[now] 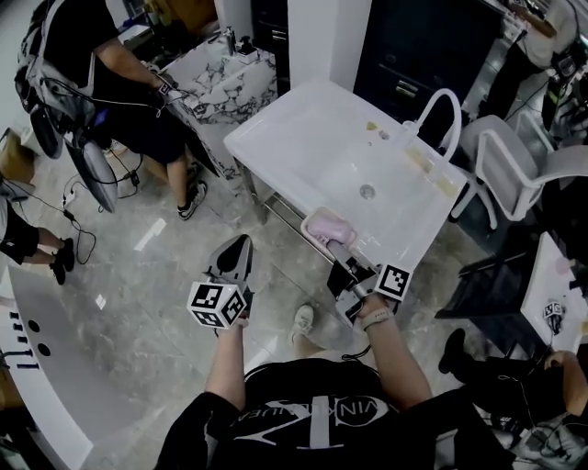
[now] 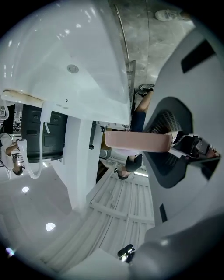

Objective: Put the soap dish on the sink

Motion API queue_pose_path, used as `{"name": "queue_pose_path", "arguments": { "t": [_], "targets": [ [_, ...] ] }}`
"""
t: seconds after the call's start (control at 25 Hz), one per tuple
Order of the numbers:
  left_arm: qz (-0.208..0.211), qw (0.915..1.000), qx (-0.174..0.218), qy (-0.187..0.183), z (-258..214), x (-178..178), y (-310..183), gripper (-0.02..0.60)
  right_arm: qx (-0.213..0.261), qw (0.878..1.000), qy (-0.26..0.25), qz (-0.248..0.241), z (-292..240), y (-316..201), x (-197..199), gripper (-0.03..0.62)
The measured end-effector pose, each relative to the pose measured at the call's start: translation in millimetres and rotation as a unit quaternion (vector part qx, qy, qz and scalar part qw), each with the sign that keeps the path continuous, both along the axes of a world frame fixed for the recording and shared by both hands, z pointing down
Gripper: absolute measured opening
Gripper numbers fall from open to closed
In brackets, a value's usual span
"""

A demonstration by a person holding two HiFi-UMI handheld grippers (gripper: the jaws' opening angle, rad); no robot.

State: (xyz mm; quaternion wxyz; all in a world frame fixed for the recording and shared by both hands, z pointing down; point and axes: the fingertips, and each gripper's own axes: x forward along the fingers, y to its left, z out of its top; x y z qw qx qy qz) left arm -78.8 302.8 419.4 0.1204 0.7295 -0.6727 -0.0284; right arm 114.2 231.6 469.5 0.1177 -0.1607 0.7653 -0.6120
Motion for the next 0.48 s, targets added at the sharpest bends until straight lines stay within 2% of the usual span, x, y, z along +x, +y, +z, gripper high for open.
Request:
{"name": "queue_pose_path", "arguments": {
  "t": [0.48],
  "targets": [
    [0.024, 0.9997, -0.007, -0.004, -1.4, -15.5, -78.9, 0.021, -0.012, 1.0, 0.002, 0.01, 2.1, -64.5, -20.3, 0.092]
  ]
}}
